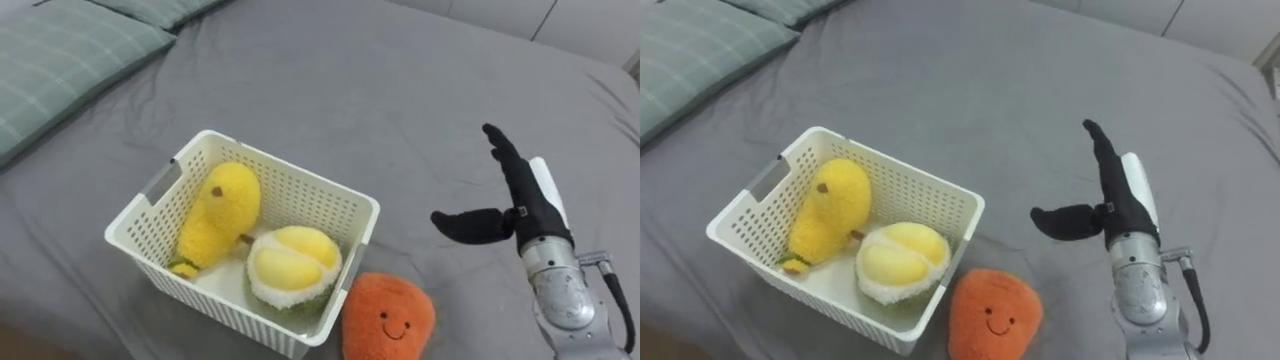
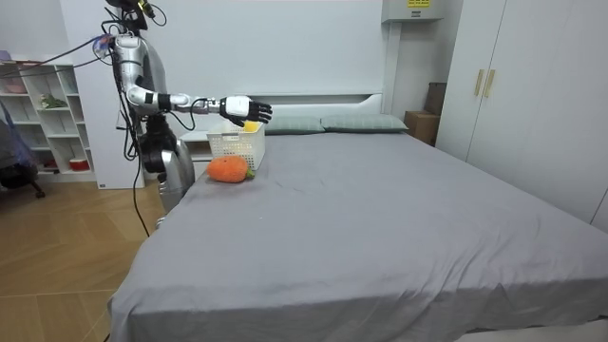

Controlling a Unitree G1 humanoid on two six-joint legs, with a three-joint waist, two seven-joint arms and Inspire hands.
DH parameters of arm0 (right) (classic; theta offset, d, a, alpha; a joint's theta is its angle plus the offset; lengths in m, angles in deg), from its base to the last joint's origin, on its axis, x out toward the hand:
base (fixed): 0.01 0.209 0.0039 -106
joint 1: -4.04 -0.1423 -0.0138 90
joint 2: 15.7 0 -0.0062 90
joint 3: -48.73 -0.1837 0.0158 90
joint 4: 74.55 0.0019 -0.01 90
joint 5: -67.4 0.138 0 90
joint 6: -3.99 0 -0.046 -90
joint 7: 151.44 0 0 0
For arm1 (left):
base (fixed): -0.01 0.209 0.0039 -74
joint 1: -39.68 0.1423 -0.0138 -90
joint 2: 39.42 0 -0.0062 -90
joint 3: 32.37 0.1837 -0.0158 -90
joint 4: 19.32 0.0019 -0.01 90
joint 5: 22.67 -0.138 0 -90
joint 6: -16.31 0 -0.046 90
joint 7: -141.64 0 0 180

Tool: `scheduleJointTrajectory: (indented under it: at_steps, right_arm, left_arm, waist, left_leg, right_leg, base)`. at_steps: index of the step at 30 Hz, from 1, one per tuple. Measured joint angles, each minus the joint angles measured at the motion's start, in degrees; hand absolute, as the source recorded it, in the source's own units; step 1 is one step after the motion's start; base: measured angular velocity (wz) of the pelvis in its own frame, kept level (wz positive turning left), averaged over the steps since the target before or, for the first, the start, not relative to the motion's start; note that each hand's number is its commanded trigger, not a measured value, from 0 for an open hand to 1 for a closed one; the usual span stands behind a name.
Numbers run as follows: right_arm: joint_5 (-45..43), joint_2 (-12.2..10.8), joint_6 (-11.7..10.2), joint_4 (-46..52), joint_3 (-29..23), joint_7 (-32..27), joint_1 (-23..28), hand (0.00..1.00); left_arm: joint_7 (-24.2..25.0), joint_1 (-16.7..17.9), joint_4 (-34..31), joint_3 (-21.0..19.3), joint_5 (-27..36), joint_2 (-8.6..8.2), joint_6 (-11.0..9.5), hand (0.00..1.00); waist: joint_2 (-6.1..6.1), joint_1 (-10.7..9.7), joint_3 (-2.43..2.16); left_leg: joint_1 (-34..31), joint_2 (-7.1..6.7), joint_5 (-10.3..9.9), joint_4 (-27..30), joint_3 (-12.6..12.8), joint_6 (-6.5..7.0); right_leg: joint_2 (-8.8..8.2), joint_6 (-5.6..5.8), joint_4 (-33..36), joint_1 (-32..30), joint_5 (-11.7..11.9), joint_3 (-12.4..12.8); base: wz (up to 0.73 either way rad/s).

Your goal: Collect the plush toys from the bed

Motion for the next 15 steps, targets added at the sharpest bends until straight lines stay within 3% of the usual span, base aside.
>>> scheduleJointTrajectory:
  at_steps: [7,15]
  right_arm:
    - [-1.7,-0.2,0.2,-7.6,-0.8,0.1,1.4,0.00]
    - [-1.8,-1.6,0.2,-13.5,0.0,0.5,3.3,0.00]
  left_arm:
    - [1.1,0.1,0.2,-0.1,-0.1,0.00,-0.1,0.00]
    - [1.3,0.0,-0.6,0.4,-0.1,0.04,-0.1,0.00]
  waist:
    - [-0.41,-1.4,0.05]
    - [-0.34,-1.2,0.17]
  left_leg:
    - [0.2,0.13,-0.8,0.2,0.8,-0.13]
    - [0.4,0.16,-1.0,0.4,0.7,0.43]
  right_leg:
    - [0.28,0.01,0.2,-0.1,0.0,1.3]
    - [0.36,0.01,0.9,-0.3,0.0,2.3]
  base:
    - [-0.10]
    - [0.00]
